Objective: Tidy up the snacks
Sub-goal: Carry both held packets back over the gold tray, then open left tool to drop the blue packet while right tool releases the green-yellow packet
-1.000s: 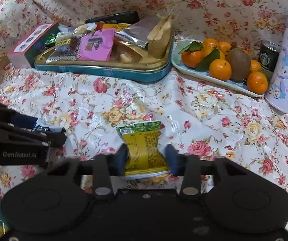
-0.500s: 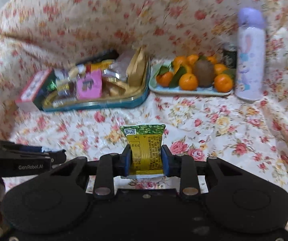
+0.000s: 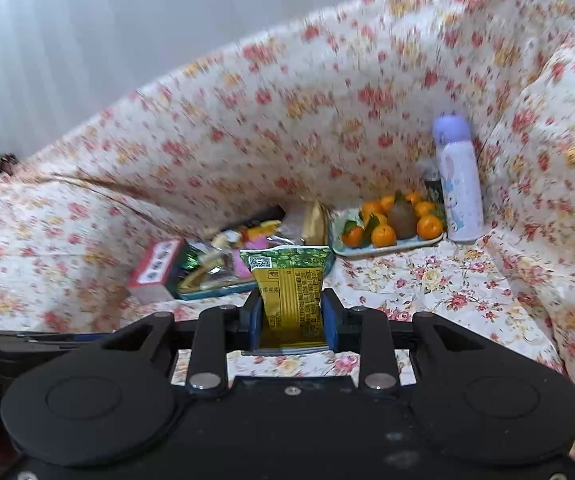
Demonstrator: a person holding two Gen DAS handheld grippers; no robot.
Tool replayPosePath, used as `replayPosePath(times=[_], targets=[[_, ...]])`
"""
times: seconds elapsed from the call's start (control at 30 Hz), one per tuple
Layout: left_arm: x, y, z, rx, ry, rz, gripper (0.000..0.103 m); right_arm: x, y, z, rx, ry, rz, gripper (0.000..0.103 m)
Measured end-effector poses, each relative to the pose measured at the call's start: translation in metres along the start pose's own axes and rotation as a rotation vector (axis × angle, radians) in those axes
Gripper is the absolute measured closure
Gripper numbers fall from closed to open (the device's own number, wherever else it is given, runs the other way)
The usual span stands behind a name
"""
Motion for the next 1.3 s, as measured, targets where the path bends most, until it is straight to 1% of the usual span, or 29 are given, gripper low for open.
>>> replayPosePath(times=[0.13, 0.23, 0.33, 0.47, 0.6, 0.7, 0.8, 1.0, 1.2, 1.3], targets=[[-0.003, -0.020, -0.031, -0.027, -0.030, -0.006, 0.053, 0.014, -0.014, -0.042, -0.025, 0.020, 0.003, 0.071], [0.000, -0.039, -0.045, -0.029, -0.042, -0.020, 0.053, 0.018, -0.028, -0.062, 0.012, -0.004, 0.019, 0.071], [0.005, -0.057, -0.051, -0.011, -0.042, -0.050, 0.053, 0.021, -0.043, -0.076, 0.028, -0.012, 0.016, 0.071], [0.011, -0.081, -0.056, 0.022, -0.007, -0.078, 0.053, 0.026, -0.061, -0.093, 0.032, -0.055, -0.026, 0.071], [0.012, -0.097, -0.057, 0.038, 0.026, -0.073, 0.053, 0.031, -0.075, -0.105, 0.034, -0.065, -0.033, 0.071], [0.009, -0.105, -0.052, 0.048, 0.069, -0.043, 0.053, 0.032, -0.088, -0.103, 0.057, -0.087, -0.057, 0.071], [0.008, -0.112, -0.042, 0.078, 0.103, -0.027, 0.053, 0.029, -0.099, -0.090, 0.097, -0.118, -0.091, 0.071], [0.011, -0.124, -0.023, 0.146, 0.131, -0.030, 0.053, 0.017, -0.123, -0.071, 0.169, -0.147, -0.077, 0.071], [0.011, -0.128, -0.015, 0.178, 0.158, -0.015, 0.052, 0.012, -0.129, -0.065, 0.194, -0.154, -0.072, 0.071], [0.011, -0.129, -0.014, 0.186, 0.151, -0.022, 0.052, 0.012, -0.129, -0.064, 0.198, -0.157, -0.068, 0.071]])
Point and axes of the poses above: each gripper's, at about its wrist camera, not at the fingertips, and z roughly the way its jaws point, x to its left, y to its top, the point moved 6 cm from there along z, roughly the way its jaws point, and after that the axes turned 6 degrees about y, right-handed, at the moved point
